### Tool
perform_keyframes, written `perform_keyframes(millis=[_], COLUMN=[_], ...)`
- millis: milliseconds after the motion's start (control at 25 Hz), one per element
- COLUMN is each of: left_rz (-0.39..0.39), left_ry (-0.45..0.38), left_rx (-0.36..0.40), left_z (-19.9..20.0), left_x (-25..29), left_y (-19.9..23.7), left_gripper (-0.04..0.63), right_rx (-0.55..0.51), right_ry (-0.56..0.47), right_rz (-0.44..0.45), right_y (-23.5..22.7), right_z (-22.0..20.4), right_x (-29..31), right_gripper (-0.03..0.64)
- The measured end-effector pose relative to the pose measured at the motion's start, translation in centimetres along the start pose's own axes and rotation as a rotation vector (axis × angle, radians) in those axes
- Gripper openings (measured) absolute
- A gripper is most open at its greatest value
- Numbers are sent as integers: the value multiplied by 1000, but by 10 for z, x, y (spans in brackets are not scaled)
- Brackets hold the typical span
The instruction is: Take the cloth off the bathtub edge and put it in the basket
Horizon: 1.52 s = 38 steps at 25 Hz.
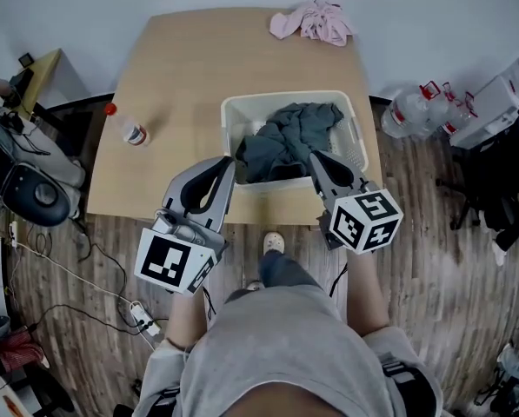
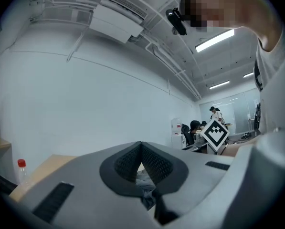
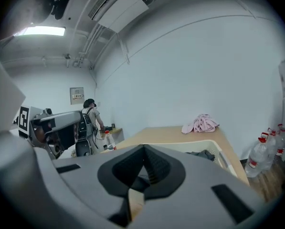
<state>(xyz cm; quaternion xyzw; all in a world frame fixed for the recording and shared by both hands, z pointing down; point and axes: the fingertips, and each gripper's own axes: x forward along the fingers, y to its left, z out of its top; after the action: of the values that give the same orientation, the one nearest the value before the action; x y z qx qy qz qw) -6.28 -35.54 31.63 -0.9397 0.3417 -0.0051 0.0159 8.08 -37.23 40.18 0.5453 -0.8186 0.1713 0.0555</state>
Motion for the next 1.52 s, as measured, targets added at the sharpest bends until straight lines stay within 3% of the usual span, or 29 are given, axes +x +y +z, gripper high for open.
perform_keyframes(millis=[800, 1520], left_rz=[-67, -74], left_ry=[-32, -68], left_rx=[50, 65], left_z=[13, 41], left_x=[-75, -78], left_y=[-87, -160], left_gripper=[0, 0], right_rx=[-87, -134], right_ry=[-185, -280], right_rz=[-29, -1], right_y=[76, 80], right_z=[6, 20], right_x=[-124, -203], right_gripper=[9, 10])
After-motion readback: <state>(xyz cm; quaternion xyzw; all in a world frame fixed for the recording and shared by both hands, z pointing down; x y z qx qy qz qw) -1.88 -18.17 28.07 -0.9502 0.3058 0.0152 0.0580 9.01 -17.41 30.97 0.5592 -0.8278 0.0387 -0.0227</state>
